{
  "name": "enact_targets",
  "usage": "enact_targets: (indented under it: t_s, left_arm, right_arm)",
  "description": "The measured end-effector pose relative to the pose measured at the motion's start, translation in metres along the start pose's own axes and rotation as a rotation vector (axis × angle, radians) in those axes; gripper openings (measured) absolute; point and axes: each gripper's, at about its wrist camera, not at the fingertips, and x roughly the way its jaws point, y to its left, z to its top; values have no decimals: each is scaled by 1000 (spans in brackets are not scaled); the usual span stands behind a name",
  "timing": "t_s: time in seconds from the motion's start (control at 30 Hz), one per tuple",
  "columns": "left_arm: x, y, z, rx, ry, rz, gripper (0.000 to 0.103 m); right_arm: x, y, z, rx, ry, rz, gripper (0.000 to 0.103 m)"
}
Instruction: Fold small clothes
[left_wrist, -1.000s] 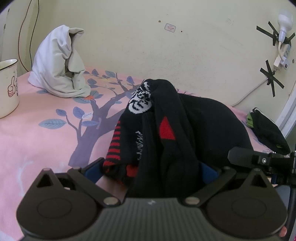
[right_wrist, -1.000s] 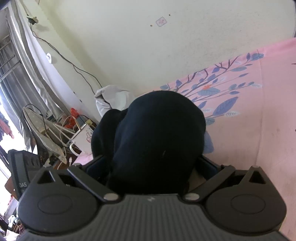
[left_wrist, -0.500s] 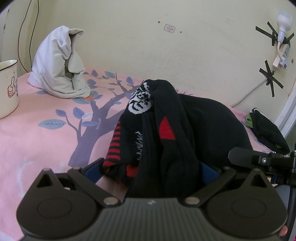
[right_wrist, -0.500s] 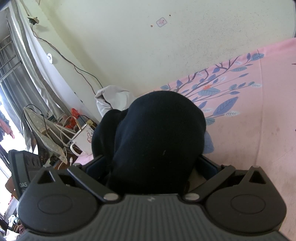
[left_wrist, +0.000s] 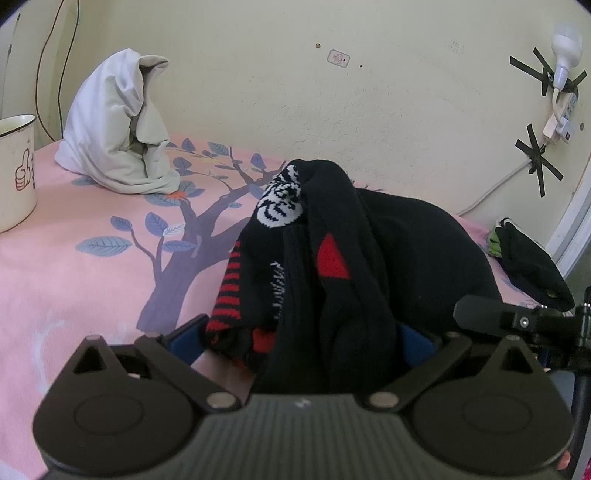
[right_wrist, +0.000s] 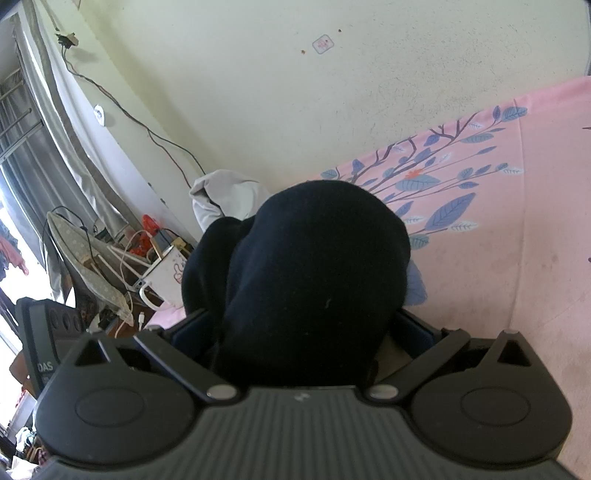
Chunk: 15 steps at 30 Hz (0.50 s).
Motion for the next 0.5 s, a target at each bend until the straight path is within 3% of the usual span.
enact_targets:
  t_s: [0.1, 0.23, 0.4, 0.5]
  left_arm:
    - [-1, 2, 0, -11, -1, -12, 103]
    - [-5, 16, 2, -73, 0, -93, 103]
    - [-6, 33, 18, -119, 105, -207, 103]
    - [0, 36, 23, -128, 143, -236, 103]
  right_arm:
    - [-3, 0, -1, 0, 1, -5, 97]
    - [-10, -3, -3, 7, 8, 2, 97]
    - [-18, -10, 1, 55, 42, 12, 97]
    - [-21, -16, 3, 85, 60, 31, 96]
